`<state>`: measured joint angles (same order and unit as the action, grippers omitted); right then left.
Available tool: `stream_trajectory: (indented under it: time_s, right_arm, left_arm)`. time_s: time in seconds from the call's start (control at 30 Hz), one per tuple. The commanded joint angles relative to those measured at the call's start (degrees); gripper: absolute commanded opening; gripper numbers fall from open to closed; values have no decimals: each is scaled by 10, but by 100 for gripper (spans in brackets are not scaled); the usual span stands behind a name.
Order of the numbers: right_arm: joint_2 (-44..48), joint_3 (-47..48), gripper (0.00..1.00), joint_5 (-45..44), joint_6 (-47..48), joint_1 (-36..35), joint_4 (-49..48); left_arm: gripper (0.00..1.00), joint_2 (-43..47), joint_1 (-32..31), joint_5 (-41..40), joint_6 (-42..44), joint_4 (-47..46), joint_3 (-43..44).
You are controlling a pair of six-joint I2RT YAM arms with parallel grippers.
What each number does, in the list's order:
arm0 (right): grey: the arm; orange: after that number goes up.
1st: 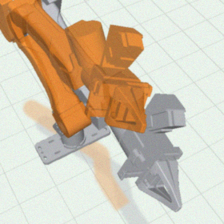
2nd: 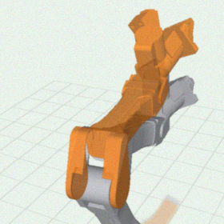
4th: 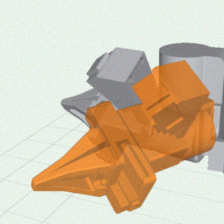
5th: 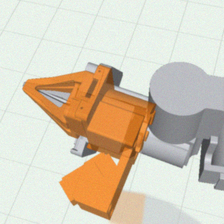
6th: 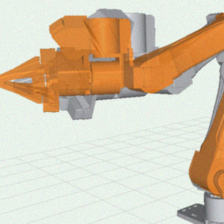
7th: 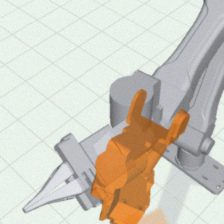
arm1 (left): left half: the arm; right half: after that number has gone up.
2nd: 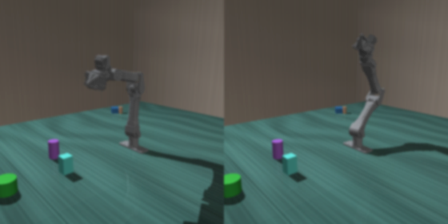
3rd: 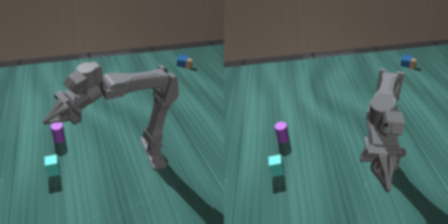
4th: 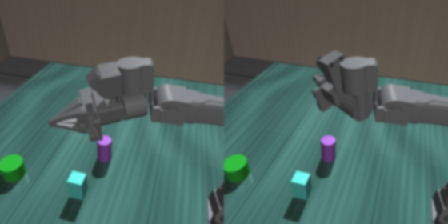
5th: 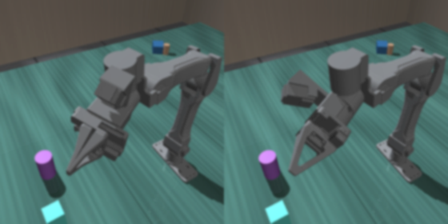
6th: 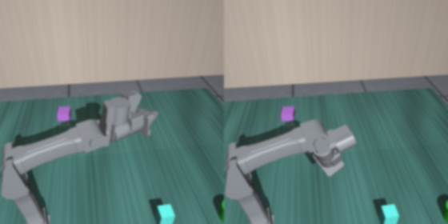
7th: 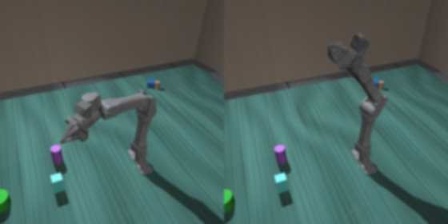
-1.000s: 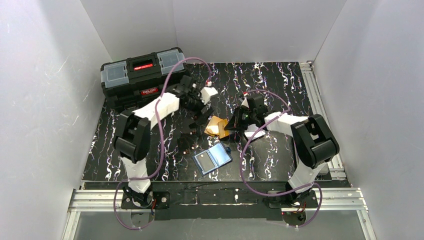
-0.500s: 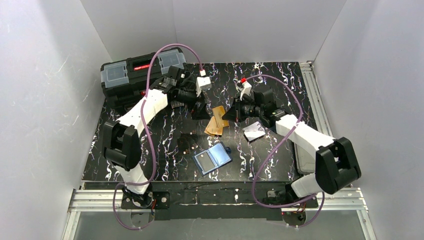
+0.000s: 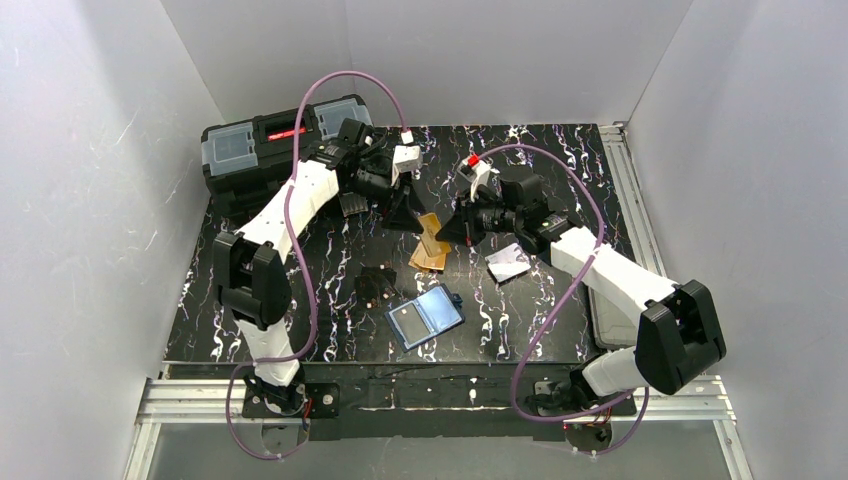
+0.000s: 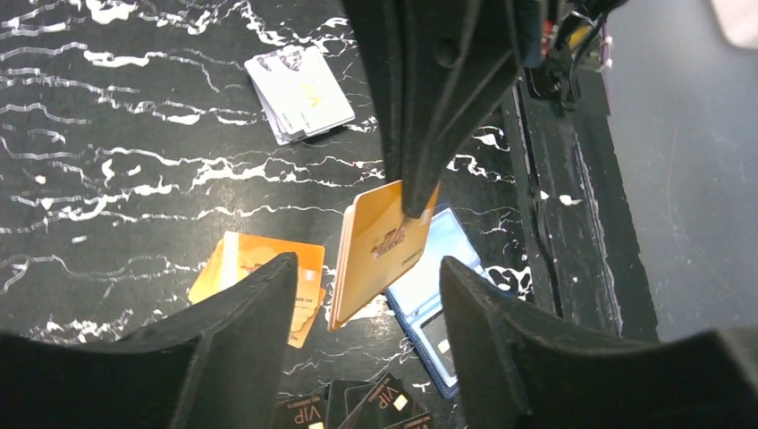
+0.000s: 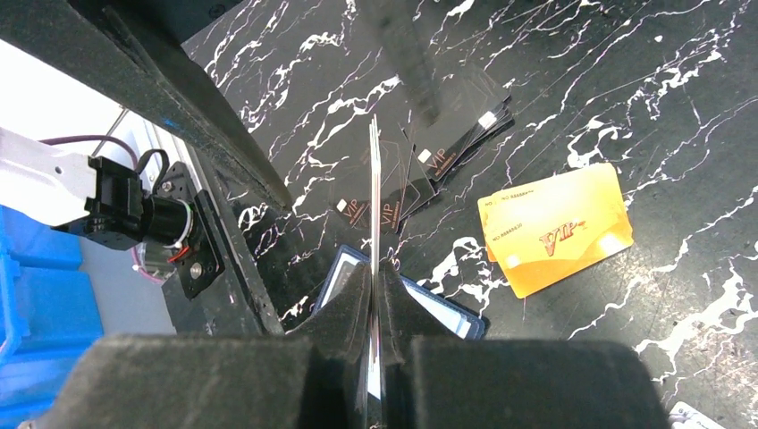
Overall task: Put the credit cards into the card holder
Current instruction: Pick up the credit card from the center of the board.
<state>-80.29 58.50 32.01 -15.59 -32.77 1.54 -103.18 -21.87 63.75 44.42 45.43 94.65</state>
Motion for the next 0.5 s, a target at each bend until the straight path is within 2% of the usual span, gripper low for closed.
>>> stream_trajectory:
  time_s: [0.0, 0.03, 0.1, 0.13, 0.47]
  right_arm:
    - [7, 34, 1, -2, 18, -1, -1]
    - [7, 37, 1, -5, 18, -2, 1]
    - [7, 41, 1, -6, 19, -3, 4]
    - [7, 43, 1, -7, 19, -3, 3]
    - [9, 59, 1, -21, 24, -18, 14]
  left_arm:
    - [48, -20, 2, 51, 93, 130, 43]
    - [39, -25, 1, 51, 102, 142, 50]
    - [15, -31, 1, 52, 120, 159, 62]
    - [8, -32, 2, 53, 117, 160, 65]
    - [7, -3, 0, 45, 118, 152, 42]
